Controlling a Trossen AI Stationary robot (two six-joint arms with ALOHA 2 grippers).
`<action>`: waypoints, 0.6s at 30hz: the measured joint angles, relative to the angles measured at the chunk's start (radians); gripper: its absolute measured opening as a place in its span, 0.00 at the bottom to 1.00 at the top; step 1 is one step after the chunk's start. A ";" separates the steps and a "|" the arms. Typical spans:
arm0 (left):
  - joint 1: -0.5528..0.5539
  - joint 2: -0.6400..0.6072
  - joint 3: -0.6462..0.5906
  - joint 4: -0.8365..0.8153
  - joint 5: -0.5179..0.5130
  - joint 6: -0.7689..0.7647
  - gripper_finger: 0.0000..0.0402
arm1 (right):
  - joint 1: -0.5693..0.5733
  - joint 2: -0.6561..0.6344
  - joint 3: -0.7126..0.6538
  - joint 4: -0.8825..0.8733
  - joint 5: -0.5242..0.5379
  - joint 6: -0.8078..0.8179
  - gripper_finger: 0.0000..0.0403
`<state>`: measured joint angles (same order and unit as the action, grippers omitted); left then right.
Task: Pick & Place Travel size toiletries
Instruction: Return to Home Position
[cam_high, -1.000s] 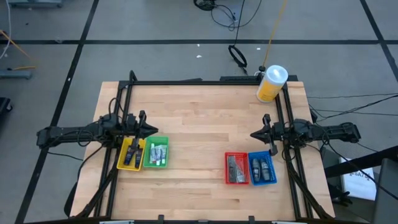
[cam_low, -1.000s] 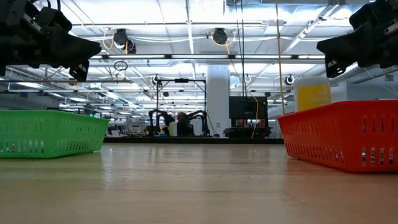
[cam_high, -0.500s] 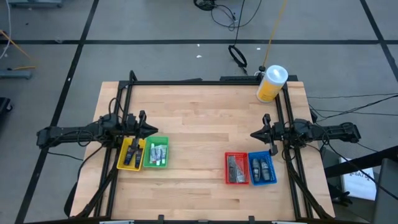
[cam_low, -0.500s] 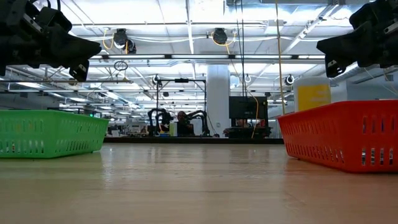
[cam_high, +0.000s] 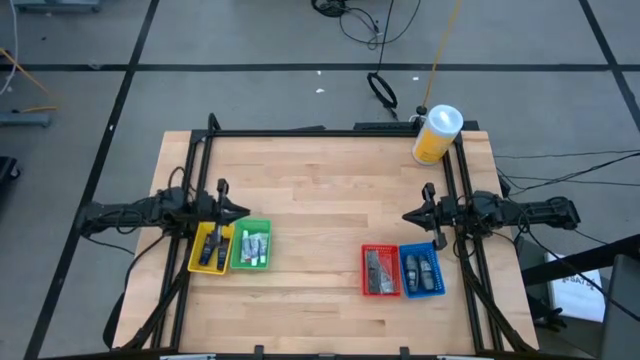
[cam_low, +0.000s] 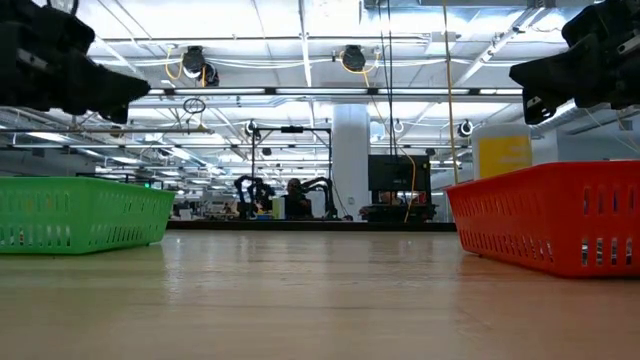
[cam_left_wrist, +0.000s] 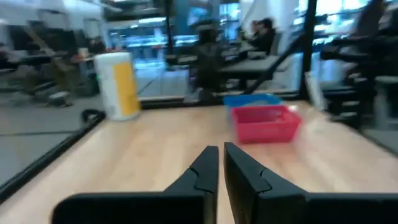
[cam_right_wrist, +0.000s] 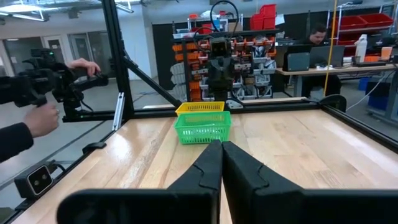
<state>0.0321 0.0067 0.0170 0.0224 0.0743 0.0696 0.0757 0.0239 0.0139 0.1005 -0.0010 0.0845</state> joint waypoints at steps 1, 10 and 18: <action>-0.004 0.000 -0.001 -0.008 -0.031 0.007 0.06 | 0.000 0.000 0.000 0.000 -0.001 0.000 0.01; -0.032 -0.001 0.002 -0.017 -0.102 0.199 0.06 | 0.000 0.002 0.000 0.000 0.000 0.000 0.01; 0.024 -0.002 0.000 -0.014 -0.054 0.495 0.06 | 0.000 0.002 0.000 0.000 0.000 0.000 0.01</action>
<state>0.0561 0.0051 0.0167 0.0082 0.0204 0.5649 0.0757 0.0257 0.0139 0.1005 -0.0010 0.0849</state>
